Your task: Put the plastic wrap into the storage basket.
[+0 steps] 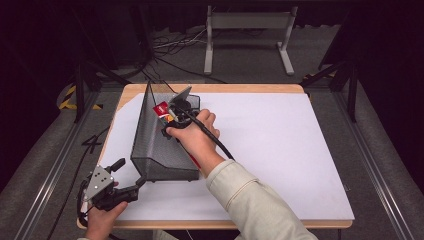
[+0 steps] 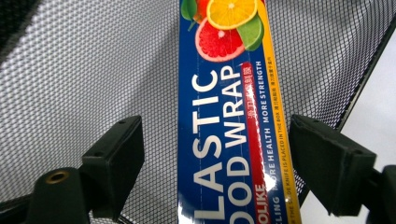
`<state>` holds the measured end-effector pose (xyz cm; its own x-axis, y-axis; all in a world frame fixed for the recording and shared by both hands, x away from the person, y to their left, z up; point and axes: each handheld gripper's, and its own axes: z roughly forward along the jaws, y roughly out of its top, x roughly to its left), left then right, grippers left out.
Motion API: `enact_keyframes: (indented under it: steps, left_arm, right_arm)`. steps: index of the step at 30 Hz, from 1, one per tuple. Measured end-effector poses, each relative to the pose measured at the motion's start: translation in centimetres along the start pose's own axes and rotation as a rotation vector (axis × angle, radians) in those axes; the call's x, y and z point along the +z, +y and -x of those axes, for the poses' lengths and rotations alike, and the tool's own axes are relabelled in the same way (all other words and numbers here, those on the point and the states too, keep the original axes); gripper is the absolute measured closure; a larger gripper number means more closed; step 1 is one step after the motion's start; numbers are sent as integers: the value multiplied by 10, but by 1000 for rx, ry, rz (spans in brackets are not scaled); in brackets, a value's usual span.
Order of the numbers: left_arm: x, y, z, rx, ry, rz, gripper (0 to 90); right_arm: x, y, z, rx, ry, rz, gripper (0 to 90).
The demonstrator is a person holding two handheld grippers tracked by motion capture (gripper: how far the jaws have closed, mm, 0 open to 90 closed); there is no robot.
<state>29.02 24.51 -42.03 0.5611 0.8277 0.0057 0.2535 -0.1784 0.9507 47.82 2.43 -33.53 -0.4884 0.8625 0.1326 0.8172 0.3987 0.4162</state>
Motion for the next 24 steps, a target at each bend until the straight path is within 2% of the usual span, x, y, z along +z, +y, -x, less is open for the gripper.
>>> enact_keyframes:
  steps: [8, 11, 15, 16, 17, 24]
  left_arm:
    - [-1, 0, 0, -4, 1, 6, 142]
    - [-1, 0, 0, -4, 3, 5, 141]
    - [-2, 0, -1, -1, 7, 3, 141]
    - [-2, 0, -1, -1, 7, 3, 141]
    - [-1, -1, -1, -2, 8, 3, 141]
    - [0, 0, 1, 1, 0, 6, 141]
  right_arm:
    - [-13, -2, 1, -7, 36, 55, 173]
    - [-20, -4, 3, -20, 63, 74, 171]
    - [-34, -7, 8, -63, 85, 156, 165]
    - [-34, -7, 8, -63, 85, 156, 165]
    - [-42, -10, 12, -81, 90, 208, 166]
    - [-68, -21, 27, -98, 121, 334, 170]
